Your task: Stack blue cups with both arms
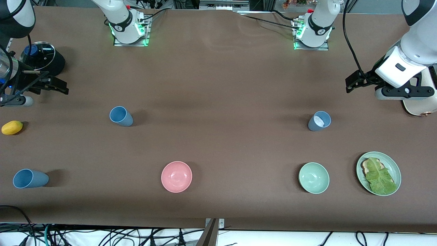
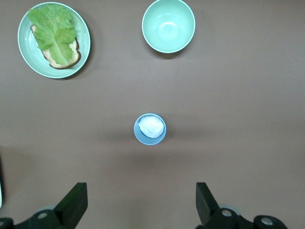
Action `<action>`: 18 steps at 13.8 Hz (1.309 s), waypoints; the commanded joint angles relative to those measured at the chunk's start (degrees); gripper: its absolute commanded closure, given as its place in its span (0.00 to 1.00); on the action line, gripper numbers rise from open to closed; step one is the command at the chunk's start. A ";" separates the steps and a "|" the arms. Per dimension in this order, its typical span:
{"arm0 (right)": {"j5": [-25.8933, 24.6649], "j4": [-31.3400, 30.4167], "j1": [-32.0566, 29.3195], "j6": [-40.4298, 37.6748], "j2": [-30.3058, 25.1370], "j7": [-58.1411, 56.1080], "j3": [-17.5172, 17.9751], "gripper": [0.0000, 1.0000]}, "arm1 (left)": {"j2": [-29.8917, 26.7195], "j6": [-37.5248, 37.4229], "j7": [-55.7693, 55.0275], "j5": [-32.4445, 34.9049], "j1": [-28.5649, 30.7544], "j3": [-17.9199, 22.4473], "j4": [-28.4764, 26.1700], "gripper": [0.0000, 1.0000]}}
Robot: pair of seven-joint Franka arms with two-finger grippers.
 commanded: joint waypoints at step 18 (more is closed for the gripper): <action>0.05 1.08 -0.12 -1.04 0.78 -0.08 0.14 0.00 | 1.55 -0.98 0.86 -0.52 -0.26 0.70 1.74 0.00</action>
